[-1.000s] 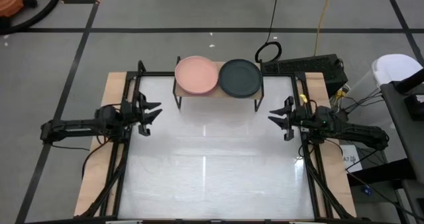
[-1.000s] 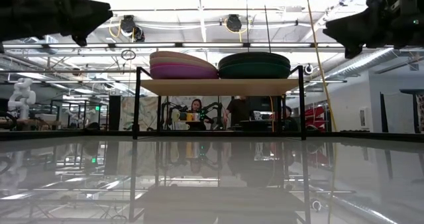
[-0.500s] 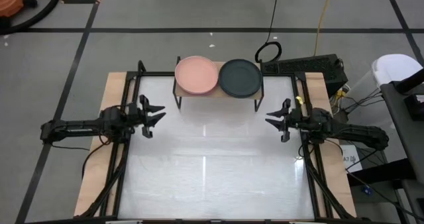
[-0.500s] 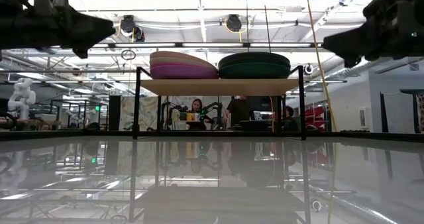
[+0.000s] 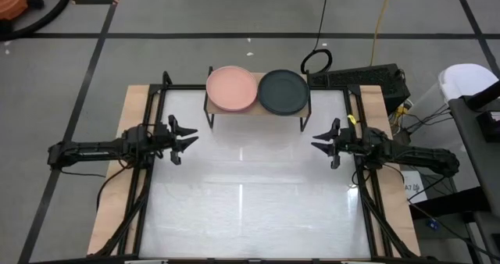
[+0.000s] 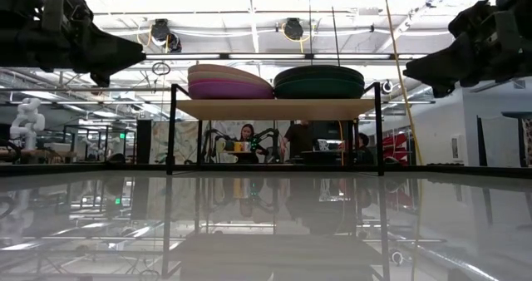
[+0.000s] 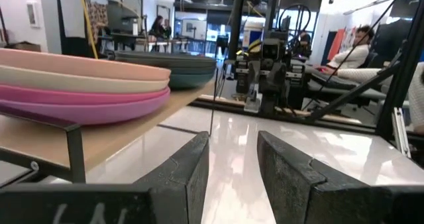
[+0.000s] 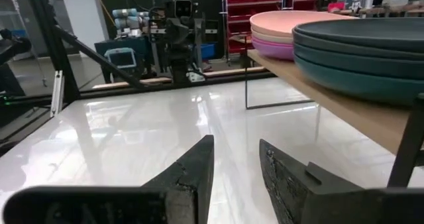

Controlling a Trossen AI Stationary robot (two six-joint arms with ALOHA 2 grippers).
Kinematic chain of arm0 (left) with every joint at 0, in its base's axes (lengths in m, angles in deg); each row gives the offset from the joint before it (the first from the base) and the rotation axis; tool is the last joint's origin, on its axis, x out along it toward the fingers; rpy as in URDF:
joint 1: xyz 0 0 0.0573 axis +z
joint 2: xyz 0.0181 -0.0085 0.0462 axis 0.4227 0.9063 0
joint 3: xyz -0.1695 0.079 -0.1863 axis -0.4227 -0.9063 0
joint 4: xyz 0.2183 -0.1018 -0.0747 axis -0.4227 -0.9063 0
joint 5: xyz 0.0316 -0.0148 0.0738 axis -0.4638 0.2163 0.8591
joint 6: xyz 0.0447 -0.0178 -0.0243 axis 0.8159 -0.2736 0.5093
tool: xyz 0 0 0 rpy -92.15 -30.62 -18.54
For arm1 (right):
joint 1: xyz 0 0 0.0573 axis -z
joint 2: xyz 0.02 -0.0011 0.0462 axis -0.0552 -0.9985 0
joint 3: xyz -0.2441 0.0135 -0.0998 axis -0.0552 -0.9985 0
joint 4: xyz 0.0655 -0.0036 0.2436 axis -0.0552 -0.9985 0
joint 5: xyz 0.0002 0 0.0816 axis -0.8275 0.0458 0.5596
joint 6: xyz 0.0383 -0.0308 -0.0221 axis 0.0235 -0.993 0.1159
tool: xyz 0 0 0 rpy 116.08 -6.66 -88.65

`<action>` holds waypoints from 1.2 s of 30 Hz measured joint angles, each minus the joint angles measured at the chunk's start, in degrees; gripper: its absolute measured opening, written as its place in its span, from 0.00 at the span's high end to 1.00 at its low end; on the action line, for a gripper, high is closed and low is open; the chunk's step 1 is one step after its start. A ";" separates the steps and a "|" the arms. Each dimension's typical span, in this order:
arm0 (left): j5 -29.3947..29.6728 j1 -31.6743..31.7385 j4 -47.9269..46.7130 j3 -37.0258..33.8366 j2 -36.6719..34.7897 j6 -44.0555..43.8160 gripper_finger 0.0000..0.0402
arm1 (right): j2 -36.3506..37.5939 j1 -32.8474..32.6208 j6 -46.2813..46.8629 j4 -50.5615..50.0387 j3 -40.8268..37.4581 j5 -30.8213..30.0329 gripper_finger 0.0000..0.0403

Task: Place and stack plates onto a shelf
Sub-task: Return to Home Position

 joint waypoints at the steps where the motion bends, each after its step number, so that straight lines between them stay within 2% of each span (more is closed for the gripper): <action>1: 0.00 0.01 -0.06 0.01 0.02 0.00 0.67 | -0.12 0.00 0.05 0.02 -0.01 0.00 0.74; 36: 0.06 0.02 0.08 0.03 0.02 -0.04 0.67 | -0.30 0.00 -0.92 -0.02 -0.15 0.04 0.74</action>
